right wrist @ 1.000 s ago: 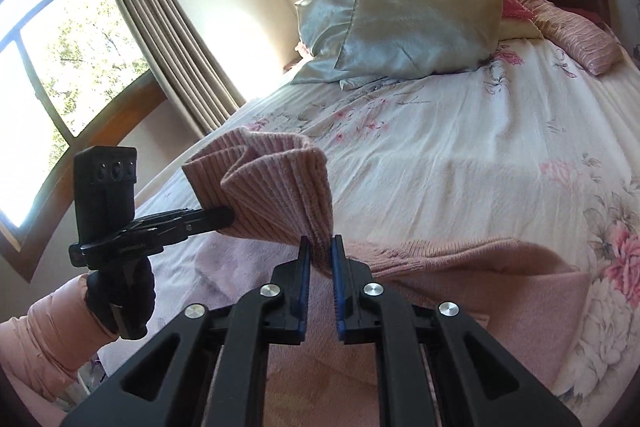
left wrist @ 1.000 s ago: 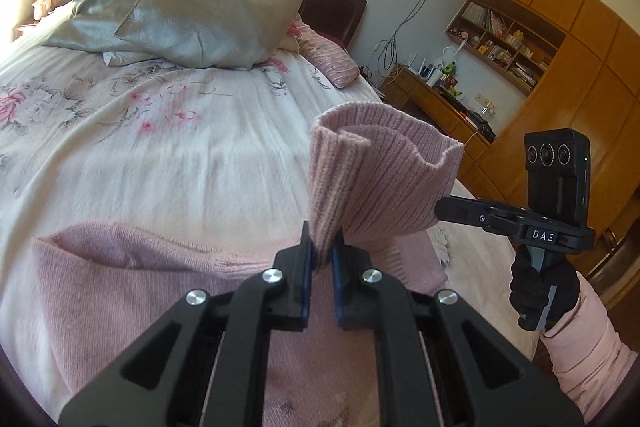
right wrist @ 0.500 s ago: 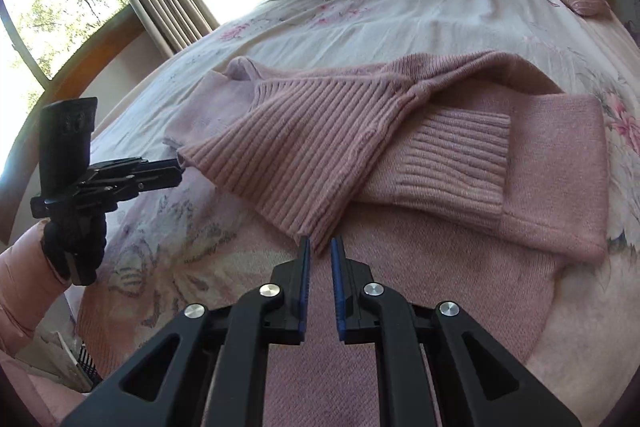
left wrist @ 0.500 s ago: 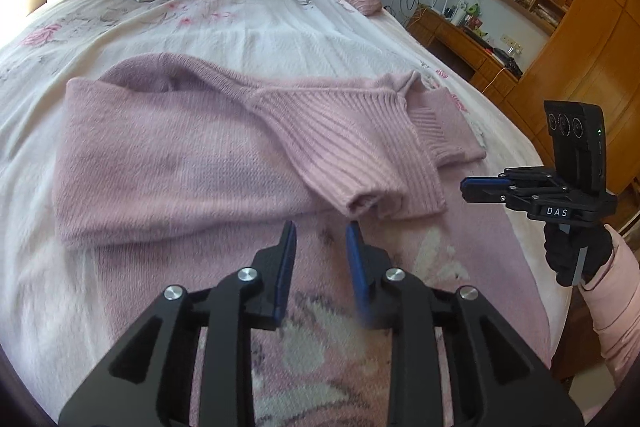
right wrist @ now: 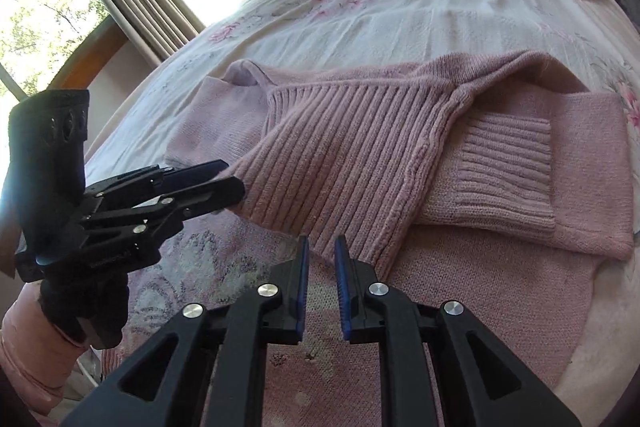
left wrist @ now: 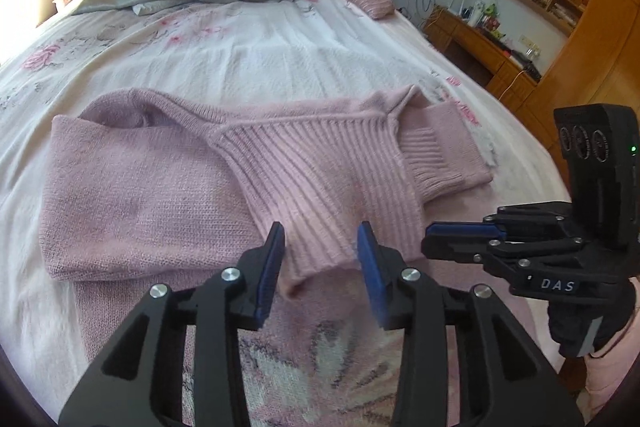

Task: Fold small clothes
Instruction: 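Move both open grippers to the ribbed hem of the sweater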

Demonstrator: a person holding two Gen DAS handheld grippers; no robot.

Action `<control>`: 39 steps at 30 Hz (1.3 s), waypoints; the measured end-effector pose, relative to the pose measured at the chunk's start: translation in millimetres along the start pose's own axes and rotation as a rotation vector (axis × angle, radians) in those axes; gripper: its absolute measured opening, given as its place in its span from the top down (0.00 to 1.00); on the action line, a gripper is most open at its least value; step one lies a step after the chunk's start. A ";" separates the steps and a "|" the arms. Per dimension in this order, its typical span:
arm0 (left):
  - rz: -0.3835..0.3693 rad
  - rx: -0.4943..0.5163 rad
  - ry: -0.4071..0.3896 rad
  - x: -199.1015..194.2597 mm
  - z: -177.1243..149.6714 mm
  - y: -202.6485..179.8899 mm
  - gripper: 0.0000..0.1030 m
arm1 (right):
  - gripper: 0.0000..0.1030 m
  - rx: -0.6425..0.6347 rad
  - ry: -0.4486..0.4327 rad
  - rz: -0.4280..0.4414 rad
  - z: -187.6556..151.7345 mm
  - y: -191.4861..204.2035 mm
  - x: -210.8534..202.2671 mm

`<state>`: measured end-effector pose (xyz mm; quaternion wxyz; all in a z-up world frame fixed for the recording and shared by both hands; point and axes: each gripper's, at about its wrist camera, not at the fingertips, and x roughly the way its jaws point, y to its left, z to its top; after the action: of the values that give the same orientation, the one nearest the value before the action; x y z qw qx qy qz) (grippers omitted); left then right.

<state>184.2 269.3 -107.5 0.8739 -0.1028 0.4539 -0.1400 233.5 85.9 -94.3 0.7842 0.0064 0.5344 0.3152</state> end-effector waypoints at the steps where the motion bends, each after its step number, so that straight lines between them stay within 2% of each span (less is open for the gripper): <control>1: 0.014 -0.009 0.017 4.8 -2.9 4.5 0.64 | 0.86 0.001 0.009 -0.014 -1.7 -1.7 4.4; 3: 0.028 -0.027 0.040 12.2 -8.7 14.1 0.61 | 0.87 -0.001 0.030 -0.054 -5.3 -7.1 12.2; 6: 0.020 -0.050 0.060 22.0 -16.6 25.5 0.61 | 0.91 0.027 0.045 -0.040 -10.7 -17.0 22.3; 13: 0.043 -0.063 0.053 27.9 -21.0 22.8 0.60 | 0.92 0.063 0.038 -0.023 -15.6 -27.1 34.0; 15: 0.055 -0.081 0.049 19.9 -22.1 20.0 0.60 | 0.91 0.080 0.019 -0.004 -16.9 -27.7 25.3; 16: 0.055 -0.096 0.054 13.6 -23.6 18.8 0.60 | 0.87 0.089 0.003 0.011 -18.7 -26.5 16.7; 18: 0.032 -0.118 0.050 -6.8 -31.8 16.2 0.57 | 0.85 0.070 -0.033 0.014 -27.4 -20.2 -7.2; 22: 0.046 -0.123 0.032 -60.2 -68.8 14.0 0.46 | 0.78 0.031 -0.066 -0.025 -71.5 -2.0 -56.4; 29: 0.174 -0.159 0.041 -138.9 -159.7 24.0 0.45 | 0.74 0.084 -0.072 -0.116 -179.3 7.1 -111.2; 32: 0.193 -0.188 0.029 -168.1 -190.6 29.2 0.42 | 0.64 0.109 -0.090 -0.170 -219.0 7.1 -132.1; 33: 0.194 -0.196 0.026 -176.2 -200.1 30.5 0.41 | 0.61 0.127 -0.092 -0.173 -229.6 7.0 -137.0; 39: 0.222 -0.242 0.030 -203.6 -246.3 40.3 0.40 | 0.61 0.222 -0.089 -0.151 -287.8 -1.2 -157.3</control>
<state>-123.9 363.1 -103.8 0.8585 -0.1542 0.4888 0.0116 -44.5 -88.0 -86.9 0.8231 0.0669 0.5296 0.1936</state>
